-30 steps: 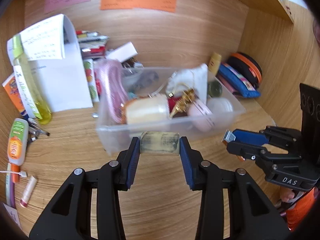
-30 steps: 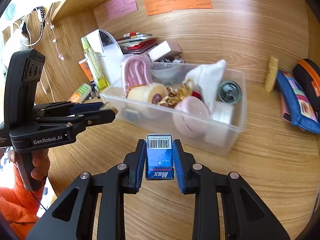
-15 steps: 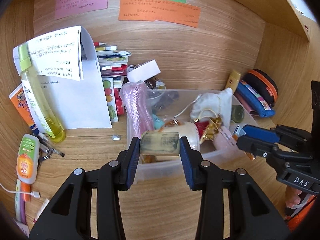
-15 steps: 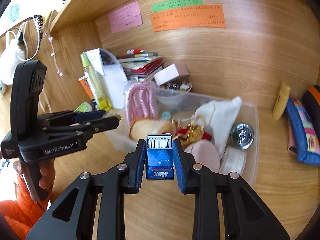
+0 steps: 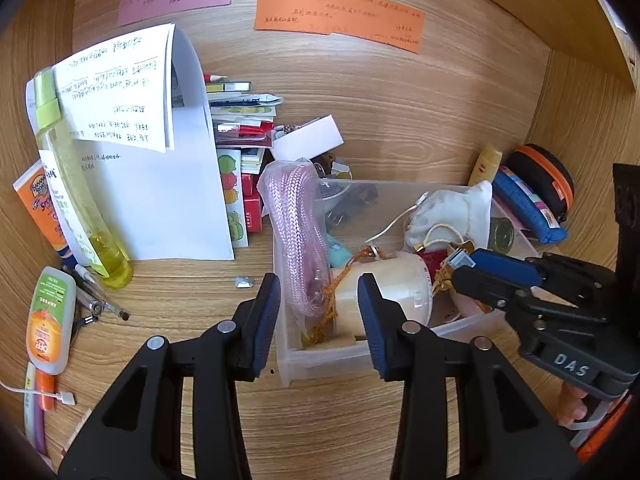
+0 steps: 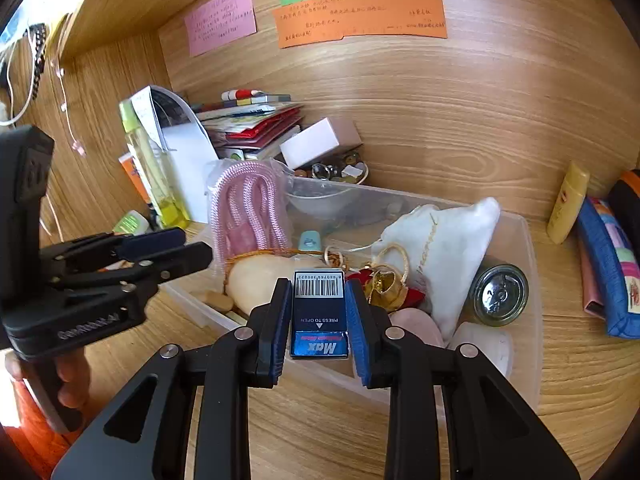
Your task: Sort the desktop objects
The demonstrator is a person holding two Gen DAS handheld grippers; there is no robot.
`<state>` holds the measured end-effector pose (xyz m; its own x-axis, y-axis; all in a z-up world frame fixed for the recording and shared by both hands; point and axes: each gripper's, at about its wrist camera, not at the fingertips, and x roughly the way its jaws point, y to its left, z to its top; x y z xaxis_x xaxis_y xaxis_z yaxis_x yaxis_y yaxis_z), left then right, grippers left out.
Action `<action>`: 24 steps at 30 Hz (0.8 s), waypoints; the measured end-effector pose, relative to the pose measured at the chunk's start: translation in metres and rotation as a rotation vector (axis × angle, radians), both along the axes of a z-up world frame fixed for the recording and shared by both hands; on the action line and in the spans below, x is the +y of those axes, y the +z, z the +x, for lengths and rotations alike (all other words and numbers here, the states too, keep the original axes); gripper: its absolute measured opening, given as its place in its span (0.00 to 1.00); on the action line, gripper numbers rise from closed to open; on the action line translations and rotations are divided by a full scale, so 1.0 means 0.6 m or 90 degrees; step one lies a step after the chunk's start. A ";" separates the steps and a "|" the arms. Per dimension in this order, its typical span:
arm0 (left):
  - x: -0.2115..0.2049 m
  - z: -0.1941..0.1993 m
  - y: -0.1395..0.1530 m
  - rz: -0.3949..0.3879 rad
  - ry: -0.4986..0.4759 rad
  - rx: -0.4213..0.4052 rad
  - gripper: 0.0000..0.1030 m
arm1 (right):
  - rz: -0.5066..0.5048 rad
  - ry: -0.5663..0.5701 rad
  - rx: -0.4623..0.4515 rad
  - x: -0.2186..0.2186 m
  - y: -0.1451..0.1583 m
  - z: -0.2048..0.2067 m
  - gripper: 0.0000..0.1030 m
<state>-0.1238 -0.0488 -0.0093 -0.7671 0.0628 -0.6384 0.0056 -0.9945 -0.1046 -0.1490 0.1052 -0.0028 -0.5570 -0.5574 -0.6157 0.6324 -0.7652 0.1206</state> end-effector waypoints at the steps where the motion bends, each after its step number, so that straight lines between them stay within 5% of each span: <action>1: -0.001 0.001 0.000 0.001 0.000 0.000 0.38 | 0.003 -0.001 0.001 -0.001 -0.002 0.000 0.24; 7: -0.002 0.002 -0.001 0.008 -0.003 -0.006 0.46 | 0.013 0.003 -0.001 -0.003 -0.005 0.000 0.25; 18: 0.002 0.013 0.003 0.009 -0.008 0.001 0.47 | 0.002 0.012 0.029 0.005 0.021 0.025 0.41; 24: 0.007 0.039 0.020 -0.003 -0.006 0.028 0.66 | -0.006 0.021 0.044 0.020 0.042 0.051 0.53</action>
<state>-0.1006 -0.0447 0.0027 -0.7940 0.0666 -0.6043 -0.0077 -0.9950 -0.0995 -0.1186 0.1169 0.0227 -0.5791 -0.5818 -0.5711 0.6649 -0.7424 0.0821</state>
